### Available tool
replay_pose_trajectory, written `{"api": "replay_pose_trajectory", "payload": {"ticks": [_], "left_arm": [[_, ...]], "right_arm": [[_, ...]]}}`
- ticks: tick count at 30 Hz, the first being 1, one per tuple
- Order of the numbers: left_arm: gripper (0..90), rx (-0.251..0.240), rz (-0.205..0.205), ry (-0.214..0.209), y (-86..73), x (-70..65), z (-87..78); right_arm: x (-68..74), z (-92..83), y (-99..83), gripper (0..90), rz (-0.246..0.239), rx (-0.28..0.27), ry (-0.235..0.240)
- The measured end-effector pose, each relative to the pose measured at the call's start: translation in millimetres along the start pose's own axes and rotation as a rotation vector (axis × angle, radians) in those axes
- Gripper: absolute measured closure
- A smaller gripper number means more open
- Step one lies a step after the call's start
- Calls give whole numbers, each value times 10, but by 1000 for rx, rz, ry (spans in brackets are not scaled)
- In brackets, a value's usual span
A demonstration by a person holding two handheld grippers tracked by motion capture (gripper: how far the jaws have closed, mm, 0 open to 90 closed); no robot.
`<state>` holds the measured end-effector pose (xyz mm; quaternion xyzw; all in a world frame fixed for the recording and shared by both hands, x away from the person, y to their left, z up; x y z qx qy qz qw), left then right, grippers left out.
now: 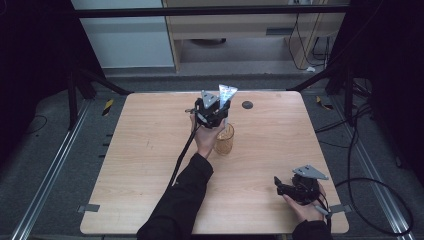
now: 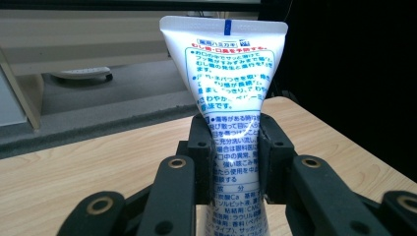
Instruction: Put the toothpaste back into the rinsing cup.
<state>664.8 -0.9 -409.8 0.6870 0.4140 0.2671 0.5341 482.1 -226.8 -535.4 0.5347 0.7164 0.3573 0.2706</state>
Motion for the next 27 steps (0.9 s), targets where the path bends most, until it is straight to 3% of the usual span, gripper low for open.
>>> {"api": "replay_pose_trajectory", "payload": {"ticks": [9,15,18,27], "left_arm": [[709,19,-8,-12,-150,-11,45],[708,40,15,-15,-271,-15,56],[706,40,-5,-22,-338,-26,58],[695,32,-14,-47,-470,-35,-12]], "right_arm": [[10,4,-3,179,0,1,5],[29,10,-4,179,-4,4,8],[34,9,-4,179,-2,4,10],[38,13,-2,178,-11,4,9]]}}
Point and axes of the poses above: each handheld gripper's, and its own axes: z roughly forward along the jaws, y roughly out of its top, x roughly to its left, the point moved 8 cm from there along z, roughly forward along the jaws
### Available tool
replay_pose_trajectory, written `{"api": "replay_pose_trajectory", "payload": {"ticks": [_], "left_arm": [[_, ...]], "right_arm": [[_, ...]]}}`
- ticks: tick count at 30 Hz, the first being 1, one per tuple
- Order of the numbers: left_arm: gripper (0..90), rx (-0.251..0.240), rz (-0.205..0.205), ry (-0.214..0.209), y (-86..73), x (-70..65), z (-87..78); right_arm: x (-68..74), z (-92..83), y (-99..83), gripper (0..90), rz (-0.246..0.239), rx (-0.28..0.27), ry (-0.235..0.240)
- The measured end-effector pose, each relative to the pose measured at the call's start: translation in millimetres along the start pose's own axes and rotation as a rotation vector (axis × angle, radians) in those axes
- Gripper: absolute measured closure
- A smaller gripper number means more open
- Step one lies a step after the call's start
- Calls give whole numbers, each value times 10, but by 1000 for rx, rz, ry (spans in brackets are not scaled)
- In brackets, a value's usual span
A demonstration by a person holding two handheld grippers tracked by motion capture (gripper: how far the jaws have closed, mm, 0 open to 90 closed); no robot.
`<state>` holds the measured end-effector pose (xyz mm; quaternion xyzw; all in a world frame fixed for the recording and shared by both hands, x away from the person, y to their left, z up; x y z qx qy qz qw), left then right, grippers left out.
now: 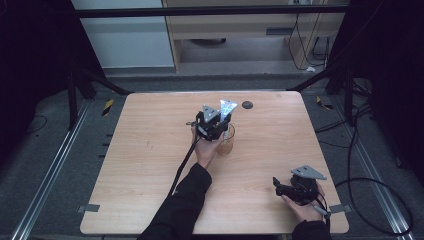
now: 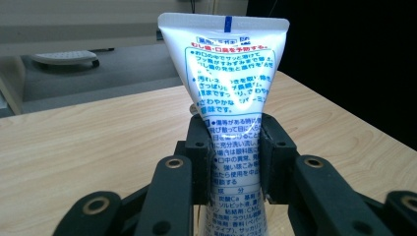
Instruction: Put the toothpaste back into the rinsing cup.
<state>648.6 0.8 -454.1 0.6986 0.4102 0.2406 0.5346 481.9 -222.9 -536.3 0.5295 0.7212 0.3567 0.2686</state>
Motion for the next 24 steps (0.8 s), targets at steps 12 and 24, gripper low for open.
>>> {"api": "replay_pose_trajectory", "payload": {"ticks": [12,24], "left_arm": [[666,41,14,-10,-155,-18,-106],[605,58,65,-3,-298,39,-205]], "right_arm": [[4,-3,0,177,0,1,-2],[13,3,-1,176,-2,3,0]]}}
Point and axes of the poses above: each handheld gripper's, and its own axes: z roughly forward along the jaws, y roughly out of its top, x roughly to its left, the point moved 8 cm from there along z, roughly forward along the jaws
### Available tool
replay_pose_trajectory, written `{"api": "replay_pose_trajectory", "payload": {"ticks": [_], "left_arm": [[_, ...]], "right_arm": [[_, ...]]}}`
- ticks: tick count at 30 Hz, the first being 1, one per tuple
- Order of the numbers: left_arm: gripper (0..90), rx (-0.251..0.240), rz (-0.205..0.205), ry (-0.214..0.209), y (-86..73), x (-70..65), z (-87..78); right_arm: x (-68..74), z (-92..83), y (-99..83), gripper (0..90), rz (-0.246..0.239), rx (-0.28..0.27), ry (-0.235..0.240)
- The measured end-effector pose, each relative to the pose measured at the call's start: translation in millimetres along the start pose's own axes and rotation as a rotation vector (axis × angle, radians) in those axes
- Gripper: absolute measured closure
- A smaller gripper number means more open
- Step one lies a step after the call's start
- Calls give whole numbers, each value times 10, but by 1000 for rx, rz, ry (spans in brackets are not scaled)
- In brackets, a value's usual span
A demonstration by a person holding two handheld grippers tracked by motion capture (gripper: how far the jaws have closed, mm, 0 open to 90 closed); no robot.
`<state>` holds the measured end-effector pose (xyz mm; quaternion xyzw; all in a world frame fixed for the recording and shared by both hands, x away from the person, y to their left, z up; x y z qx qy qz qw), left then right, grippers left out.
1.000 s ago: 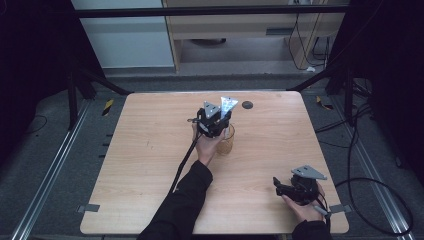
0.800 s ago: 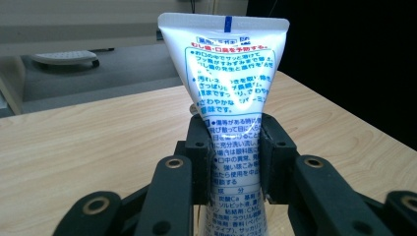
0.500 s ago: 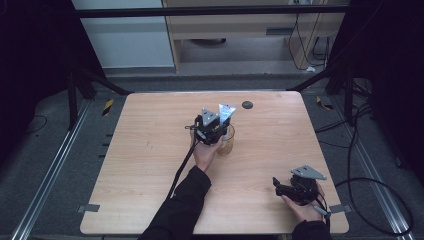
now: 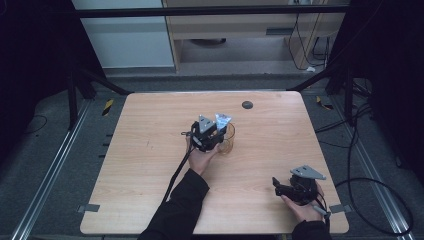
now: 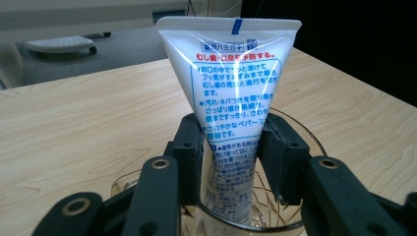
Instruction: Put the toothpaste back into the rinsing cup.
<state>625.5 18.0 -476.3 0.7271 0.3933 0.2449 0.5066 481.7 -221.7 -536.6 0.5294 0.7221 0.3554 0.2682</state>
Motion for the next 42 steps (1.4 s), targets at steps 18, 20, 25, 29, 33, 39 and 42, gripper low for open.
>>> {"api": "replay_pose_trajectory", "payload": {"ticks": [18,20,25,29,33,39,42], "left_arm": [[349,38,29,-52,-73,199,-698],[328,47,32,-54,-102,238,-787],[312,77,29,-32,-213,346,-982],[281,85,48,-23,-290,412,-1137],[276,86,37,-6,-409,529,-1305],[267,104,34,15,-598,702,-1535],[265,107,16,23,-685,791,-1648]], "right_arm": [[-16,-43,12,170,8,-13,-13],[-22,-45,10,169,15,-13,-13],[-66,-44,2,164,20,-18,-23],[-80,-52,-4,161,31,-21,-24],[-98,-49,-17,159,34,-19,-28],[-109,-42,-48,155,35,-15,-30],[-116,-36,-70,153,35,-10,-32]]}}
Point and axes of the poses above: each handheld gripper's, and its own axes: z roughly forward along the jaws, y roughly out of its top, x roughly to its left, the point moved 8 cm from there along z, roughly forward along the jaws
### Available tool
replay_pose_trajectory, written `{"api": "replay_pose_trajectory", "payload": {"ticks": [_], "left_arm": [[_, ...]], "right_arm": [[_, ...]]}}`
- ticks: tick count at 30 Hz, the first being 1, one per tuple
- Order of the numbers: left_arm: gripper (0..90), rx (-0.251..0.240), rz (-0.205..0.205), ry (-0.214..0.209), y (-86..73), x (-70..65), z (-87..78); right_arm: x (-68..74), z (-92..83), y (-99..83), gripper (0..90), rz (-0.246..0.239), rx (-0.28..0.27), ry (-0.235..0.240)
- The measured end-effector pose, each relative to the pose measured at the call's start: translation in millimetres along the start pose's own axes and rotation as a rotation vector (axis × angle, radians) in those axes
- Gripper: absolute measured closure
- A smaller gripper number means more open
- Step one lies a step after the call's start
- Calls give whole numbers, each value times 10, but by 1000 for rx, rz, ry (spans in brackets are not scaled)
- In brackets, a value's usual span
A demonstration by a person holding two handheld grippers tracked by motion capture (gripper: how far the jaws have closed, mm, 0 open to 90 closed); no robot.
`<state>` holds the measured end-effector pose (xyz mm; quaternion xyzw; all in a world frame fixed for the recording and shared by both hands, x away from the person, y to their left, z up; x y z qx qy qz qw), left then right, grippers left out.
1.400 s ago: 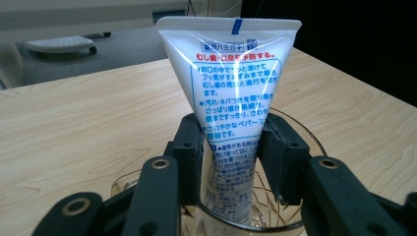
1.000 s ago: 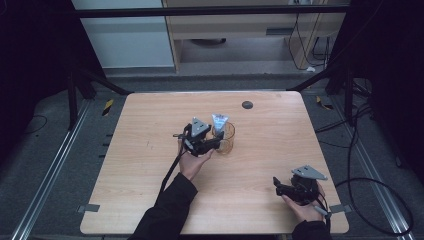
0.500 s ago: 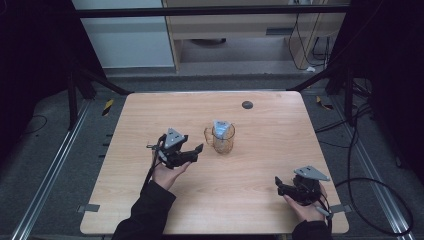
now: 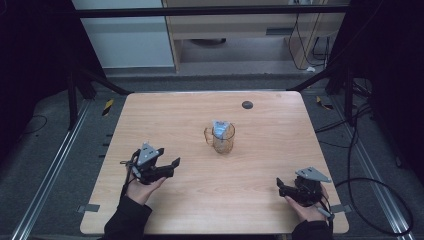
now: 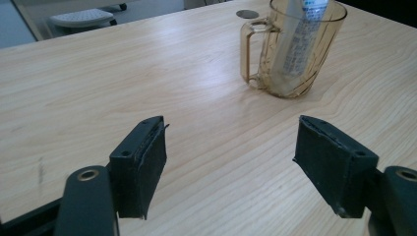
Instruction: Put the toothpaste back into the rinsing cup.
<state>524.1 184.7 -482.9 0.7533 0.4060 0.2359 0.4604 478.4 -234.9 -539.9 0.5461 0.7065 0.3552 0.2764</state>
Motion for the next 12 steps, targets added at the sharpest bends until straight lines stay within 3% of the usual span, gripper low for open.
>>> {"api": "replay_pose_trajectory", "payload": {"ticks": [12], "left_arm": [[260,15,-78,77,-311,389,-338]], "right_arm": [[28,10,-14,146,-17,-1,7]]}}
Point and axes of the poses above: each handheld gripper's, and its own axes: z roughly forward along the jaws, y roughly out of its top, x roughly to its left, the point moved 8 cm from there along z, roughly forward along the jaws
